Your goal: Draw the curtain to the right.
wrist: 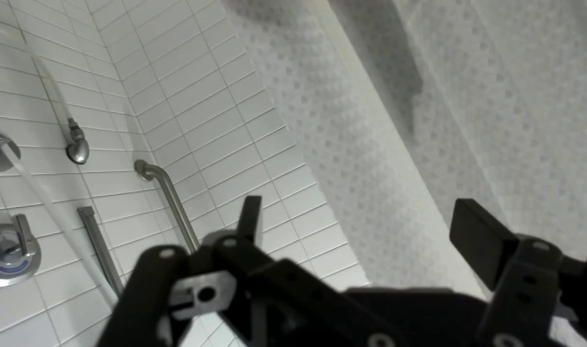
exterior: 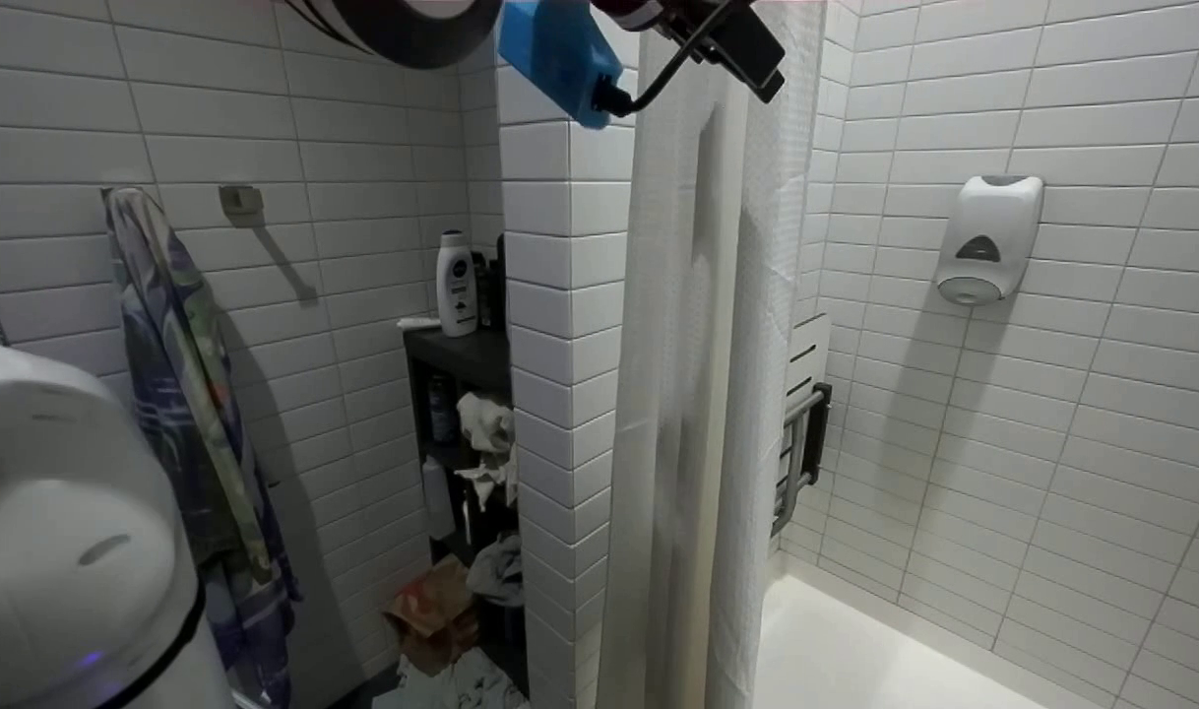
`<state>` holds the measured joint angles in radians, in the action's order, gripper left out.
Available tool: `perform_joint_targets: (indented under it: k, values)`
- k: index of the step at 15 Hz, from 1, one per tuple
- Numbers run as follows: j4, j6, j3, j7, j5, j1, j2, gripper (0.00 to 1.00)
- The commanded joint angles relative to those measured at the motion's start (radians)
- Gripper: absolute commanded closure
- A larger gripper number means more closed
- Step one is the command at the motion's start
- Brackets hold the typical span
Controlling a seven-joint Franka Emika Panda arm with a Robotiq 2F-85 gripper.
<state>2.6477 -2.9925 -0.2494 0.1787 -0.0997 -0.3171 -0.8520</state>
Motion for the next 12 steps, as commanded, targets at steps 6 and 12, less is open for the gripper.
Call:
perform_joint_targets:
  k: [6,12]
  values:
    - [-0.039,-0.202,-0.05,-0.076,-0.018,0.126,0.162,0.0]
    - [-0.083,-0.302,-0.101,-0.093,-0.012,0.223,0.256,0.26]
